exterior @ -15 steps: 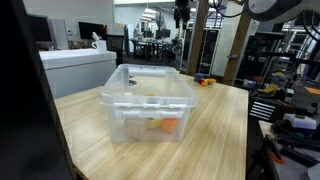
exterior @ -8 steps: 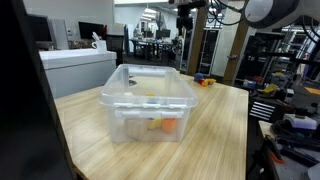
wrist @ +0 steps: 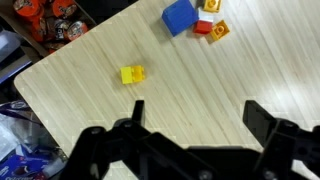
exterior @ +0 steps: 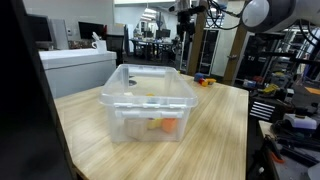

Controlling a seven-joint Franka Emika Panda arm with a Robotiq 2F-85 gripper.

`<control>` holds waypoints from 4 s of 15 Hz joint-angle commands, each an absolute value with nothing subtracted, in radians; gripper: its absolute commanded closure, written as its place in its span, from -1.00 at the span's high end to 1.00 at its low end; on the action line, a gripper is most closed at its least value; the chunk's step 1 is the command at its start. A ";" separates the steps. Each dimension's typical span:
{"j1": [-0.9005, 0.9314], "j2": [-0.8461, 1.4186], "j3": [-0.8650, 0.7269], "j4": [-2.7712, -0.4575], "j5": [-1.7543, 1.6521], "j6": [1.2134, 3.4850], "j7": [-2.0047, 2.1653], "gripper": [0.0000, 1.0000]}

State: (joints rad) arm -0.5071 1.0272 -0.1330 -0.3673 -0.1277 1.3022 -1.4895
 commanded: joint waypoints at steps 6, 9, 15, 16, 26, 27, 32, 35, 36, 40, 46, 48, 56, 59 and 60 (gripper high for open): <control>-0.515 1.020 -0.157 -0.361 -0.169 1.582 -1.605 1.00; -0.527 1.060 -0.139 -0.390 -0.139 1.703 -1.581 1.00; -0.521 1.107 -0.124 -0.377 -0.122 1.685 -1.573 1.00; -0.519 1.095 -0.118 -0.395 -0.118 1.694 -1.574 1.00; -0.517 1.094 -0.112 -0.392 -0.113 1.682 -1.561 1.00; -0.518 1.088 -0.103 -0.401 -0.096 1.655 -1.510 1.00; -0.511 1.101 -0.068 -0.375 -0.017 1.549 -1.157 1.00; -0.510 1.063 -0.068 -0.390 -0.004 1.524 -0.973 1.00; -0.510 1.052 -0.067 -0.390 -0.003 1.508 -0.921 1.00; -0.519 1.003 -0.072 -0.391 -0.008 1.417 -0.705 1.00; -0.551 1.018 -0.084 -0.394 -0.013 1.420 -0.381 1.00; -0.559 1.045 -0.085 -0.375 -0.015 1.423 -0.334 1.00; -0.567 1.161 -0.097 -0.373 -0.027 1.487 -0.312 1.00; -0.568 1.210 -0.087 -0.360 -0.024 1.579 -0.360 1.00; -0.570 1.206 -0.072 -0.363 -0.013 1.587 -0.391 1.00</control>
